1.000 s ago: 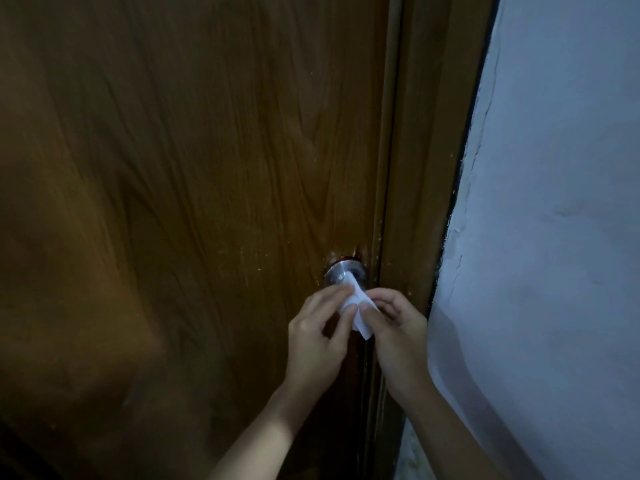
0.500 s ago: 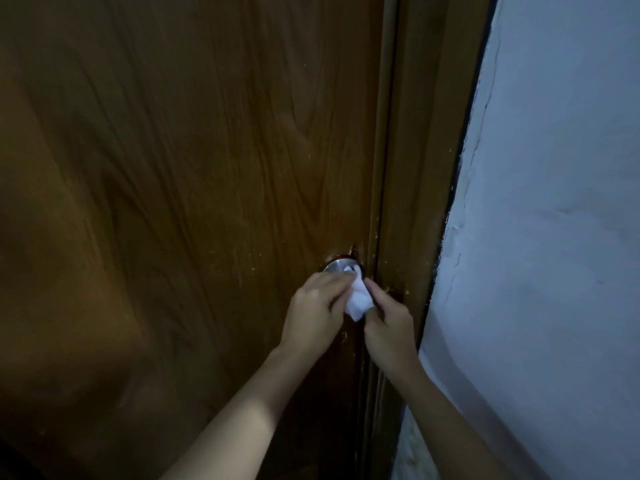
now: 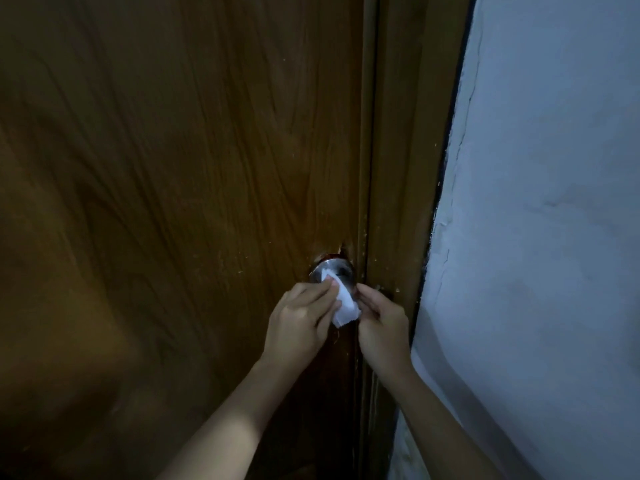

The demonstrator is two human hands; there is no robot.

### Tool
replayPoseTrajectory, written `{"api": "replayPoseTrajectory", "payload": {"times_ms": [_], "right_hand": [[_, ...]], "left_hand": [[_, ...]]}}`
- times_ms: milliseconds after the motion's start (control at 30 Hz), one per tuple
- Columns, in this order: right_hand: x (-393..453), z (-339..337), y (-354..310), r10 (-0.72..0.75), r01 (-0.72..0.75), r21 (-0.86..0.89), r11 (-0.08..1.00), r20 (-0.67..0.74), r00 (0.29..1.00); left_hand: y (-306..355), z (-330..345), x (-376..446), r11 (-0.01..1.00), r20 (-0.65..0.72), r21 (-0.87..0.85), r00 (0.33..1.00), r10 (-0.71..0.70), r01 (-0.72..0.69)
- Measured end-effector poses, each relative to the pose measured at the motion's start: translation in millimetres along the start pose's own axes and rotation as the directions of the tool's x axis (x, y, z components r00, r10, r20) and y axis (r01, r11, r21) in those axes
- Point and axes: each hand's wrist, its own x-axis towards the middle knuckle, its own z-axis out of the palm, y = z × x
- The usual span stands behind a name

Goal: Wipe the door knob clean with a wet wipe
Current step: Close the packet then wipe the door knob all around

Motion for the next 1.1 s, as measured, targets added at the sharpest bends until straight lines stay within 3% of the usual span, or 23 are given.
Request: {"api": "replayPoseTrajectory", "payload": {"times_ms": [100, 167, 233, 300, 367, 467, 533, 600, 800, 967, 1000, 1033, 1100], "right_hand": [[0, 1, 1, -0.031, 0.03, -0.052, 0.998, -0.018, 0.999], [0, 0, 0, -0.053, 0.051, -0.072, 0.996, -0.029, 0.998], [1, 1, -1, -0.047, 0.044, -0.079, 0.996, -0.028, 0.999], [1, 2, -1, -0.013, 0.01, -0.076, 0.997, -0.036, 0.999], [1, 3, -1, 0.002, -0.006, -0.065, 0.998, -0.059, 0.998], [0, 6, -2, 0.021, -0.022, -0.023, 0.999, -0.064, 0.998], [0, 5, -2, 0.039, -0.039, 0.005, 0.999, -0.045, 0.998], [0, 4, -2, 0.046, -0.046, 0.022, 0.999, -0.021, 0.999], [-1, 4, -5, 0.007, -0.007, 0.01, 1.0, -0.014, 1.0], [-2, 1, -8, -0.038, 0.037, -0.048, 0.998, -0.015, 0.999], [-2, 0, -8, -0.038, 0.038, -0.051, 0.998, -0.006, 0.999], [-2, 0, -8, -0.039, 0.039, -0.061, 0.997, 0.004, 0.999], [-1, 1, -7, -0.03, 0.03, -0.092, 0.995, 0.01, 1.0]], "left_hand": [[4, -2, 13, 0.981, 0.084, 0.131, 0.988, 0.133, -0.143], [8, 1, 18, 0.983, 0.077, 0.132, 0.99, 0.115, -0.124], [11, 7, 11, 0.999, -0.022, 0.035, 1.0, -0.013, 0.014], [19, 11, -2, 0.961, -0.128, -0.148, 0.958, -0.255, 0.236], [34, 13, -10, 0.8, -0.129, -0.377, 0.828, -0.545, 0.467], [51, 15, -11, 0.386, 0.068, -0.676, 0.575, -0.815, 0.627], [50, 14, -10, 0.24, 0.189, -0.744, 0.54, -0.82, 0.624], [45, 9, -8, 0.163, 0.305, -0.754, 0.558, -0.772, 0.637], [34, 3, 4, -0.066, 0.585, -0.703, 0.523, -0.62, 0.708], [35, 9, 2, -0.364, 0.682, -0.712, 0.469, -0.562, 0.6], [36, 8, 1, -0.372, 0.666, -0.725, 0.454, -0.592, 0.579], [36, 8, -1, -0.312, 0.615, -0.75, 0.443, -0.653, 0.583], [39, 8, -1, -0.059, 0.419, -0.769, 0.431, -0.799, 0.637]]}}
